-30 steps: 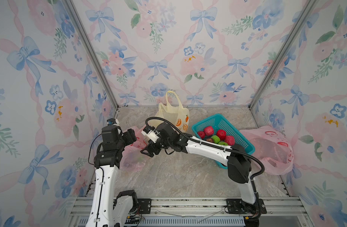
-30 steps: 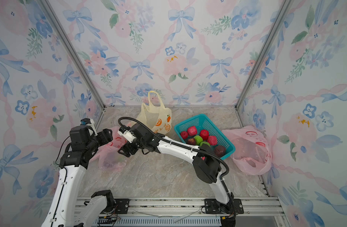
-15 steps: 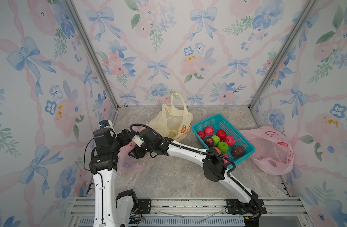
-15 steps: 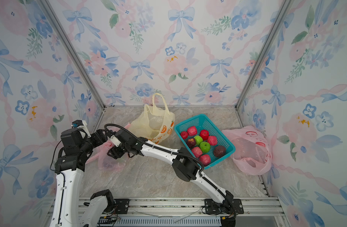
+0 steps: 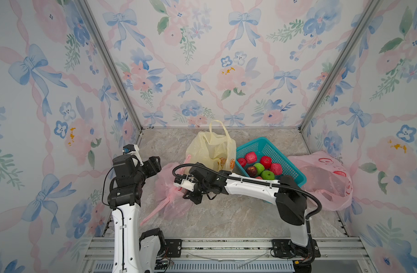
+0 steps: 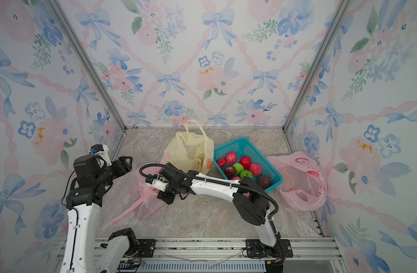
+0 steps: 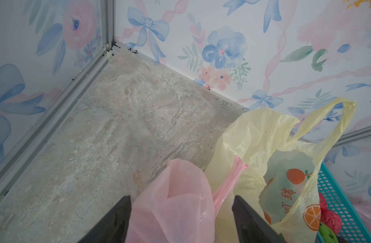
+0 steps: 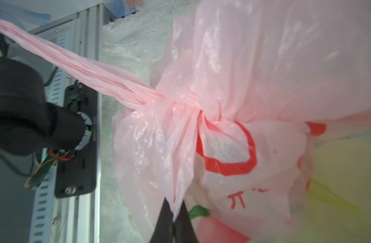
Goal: Untie the knot of a plastic bag & take out the apple
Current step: Pick up the plastic bag at the center of the board.
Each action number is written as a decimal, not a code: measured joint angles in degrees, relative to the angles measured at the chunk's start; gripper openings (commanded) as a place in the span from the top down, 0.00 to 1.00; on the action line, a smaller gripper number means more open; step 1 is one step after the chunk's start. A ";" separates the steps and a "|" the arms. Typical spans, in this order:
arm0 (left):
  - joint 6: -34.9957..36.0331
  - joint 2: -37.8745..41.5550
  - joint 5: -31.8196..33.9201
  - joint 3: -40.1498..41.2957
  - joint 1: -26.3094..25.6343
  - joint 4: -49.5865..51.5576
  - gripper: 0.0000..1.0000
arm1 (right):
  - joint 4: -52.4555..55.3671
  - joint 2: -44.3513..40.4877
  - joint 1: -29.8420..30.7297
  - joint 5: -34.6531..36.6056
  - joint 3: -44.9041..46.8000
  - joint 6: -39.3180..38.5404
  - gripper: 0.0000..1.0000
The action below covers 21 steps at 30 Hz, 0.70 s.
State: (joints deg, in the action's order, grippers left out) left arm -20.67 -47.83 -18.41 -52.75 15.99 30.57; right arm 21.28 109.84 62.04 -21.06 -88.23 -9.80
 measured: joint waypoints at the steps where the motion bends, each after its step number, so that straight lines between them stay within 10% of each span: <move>1: -0.02 0.00 -0.42 -0.07 -0.55 0.02 0.22 | 0.79 -2.91 -0.74 -0.42 1.18 -1.49 1.00; 21: -0.63 -21.73 6.67 -8.02 -33.51 -10.60 0.24 | 8.37 -32.85 -10.84 10.38 25.31 -4.22 1.00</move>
State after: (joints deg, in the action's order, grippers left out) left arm -21.30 -69.56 -11.75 -60.77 -17.52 19.97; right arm 29.65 76.99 51.20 -10.68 -62.92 -14.02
